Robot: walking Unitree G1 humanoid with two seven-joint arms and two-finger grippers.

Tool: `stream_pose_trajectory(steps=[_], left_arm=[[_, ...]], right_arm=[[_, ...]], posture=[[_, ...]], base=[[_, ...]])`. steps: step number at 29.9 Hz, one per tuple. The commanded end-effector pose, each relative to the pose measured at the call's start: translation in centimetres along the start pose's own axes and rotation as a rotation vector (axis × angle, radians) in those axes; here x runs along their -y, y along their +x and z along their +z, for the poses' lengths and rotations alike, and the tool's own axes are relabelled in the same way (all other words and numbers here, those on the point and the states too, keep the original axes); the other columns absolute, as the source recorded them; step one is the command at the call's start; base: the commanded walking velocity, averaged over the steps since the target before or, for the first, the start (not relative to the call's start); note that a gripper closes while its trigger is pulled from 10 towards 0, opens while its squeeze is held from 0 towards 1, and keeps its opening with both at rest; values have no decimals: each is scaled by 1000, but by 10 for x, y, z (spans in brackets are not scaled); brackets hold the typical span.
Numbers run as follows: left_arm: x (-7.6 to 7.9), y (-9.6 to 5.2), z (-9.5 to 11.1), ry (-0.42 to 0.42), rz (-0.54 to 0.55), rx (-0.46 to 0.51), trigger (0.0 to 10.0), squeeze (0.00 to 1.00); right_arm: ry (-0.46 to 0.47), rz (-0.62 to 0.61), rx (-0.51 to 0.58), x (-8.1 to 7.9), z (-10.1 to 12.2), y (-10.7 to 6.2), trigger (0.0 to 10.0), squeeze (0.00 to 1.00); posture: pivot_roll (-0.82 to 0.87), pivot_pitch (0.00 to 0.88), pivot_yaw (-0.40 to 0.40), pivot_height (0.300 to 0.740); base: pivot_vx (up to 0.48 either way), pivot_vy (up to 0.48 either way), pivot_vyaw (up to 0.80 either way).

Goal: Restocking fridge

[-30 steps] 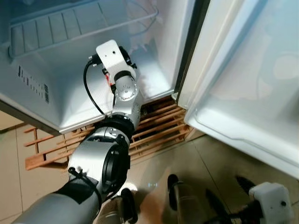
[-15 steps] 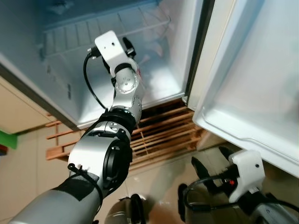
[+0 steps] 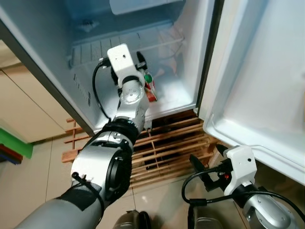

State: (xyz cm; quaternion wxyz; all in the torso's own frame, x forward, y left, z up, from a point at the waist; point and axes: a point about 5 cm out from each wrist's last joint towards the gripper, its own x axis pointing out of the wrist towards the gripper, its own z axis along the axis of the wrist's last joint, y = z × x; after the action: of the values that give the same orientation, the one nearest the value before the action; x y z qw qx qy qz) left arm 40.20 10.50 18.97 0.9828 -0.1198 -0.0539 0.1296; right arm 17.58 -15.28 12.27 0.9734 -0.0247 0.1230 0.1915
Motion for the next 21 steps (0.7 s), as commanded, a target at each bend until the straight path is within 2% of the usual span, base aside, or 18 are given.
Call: stream_pose_trajectory(steps=[1, 5, 6, 9, 14, 18, 21], left_arm=[[-10, 4, 3, 28, 14, 15, 10000, 0], [-19, 4, -1, 70, 30, 10, 10000, 0], [-30, 2, -13, 95, 55, -45, 10000, 0], [-36, 0, -24, 103, 61, -94, 10000, 0], [-42, -5, -38, 150, 27, -161, 10000, 0], [-49, -5, -42, 188, 40, -178, 10000, 0], [-51, -5, -44, 214, 28, -190, 10000, 0]], right_arm=[[2, 12, 0, -3, -1, -1, 10000, 122], [4, 24, -10, -4, -4, -1, 10000, 118], [7, 31, -18, -5, -5, -1, 10000, 114], [9, 39, -24, -6, -6, -1, 10000, 118], [7, 40, -10, -9, -1, -4, 10000, 122], [17, 49, 28, -14, 11, -9, 10000, 118], [24, 56, 18, -21, 13, -18, 10000, 118]], posture=[[-289, 57, 131, 740], [-282, 64, 126, 740], [-279, 72, 120, 740], [-279, 80, 115, 740], [-293, 108, 113, 740], [-312, 152, 116, 740], [-331, 192, 118, 740]], base=[[0, 0, 0], [0, 0, 0], [0, 0, 0], [0, 0, 0], [0, 0, 0], [0, 0, 0], [0, 0, 0]])
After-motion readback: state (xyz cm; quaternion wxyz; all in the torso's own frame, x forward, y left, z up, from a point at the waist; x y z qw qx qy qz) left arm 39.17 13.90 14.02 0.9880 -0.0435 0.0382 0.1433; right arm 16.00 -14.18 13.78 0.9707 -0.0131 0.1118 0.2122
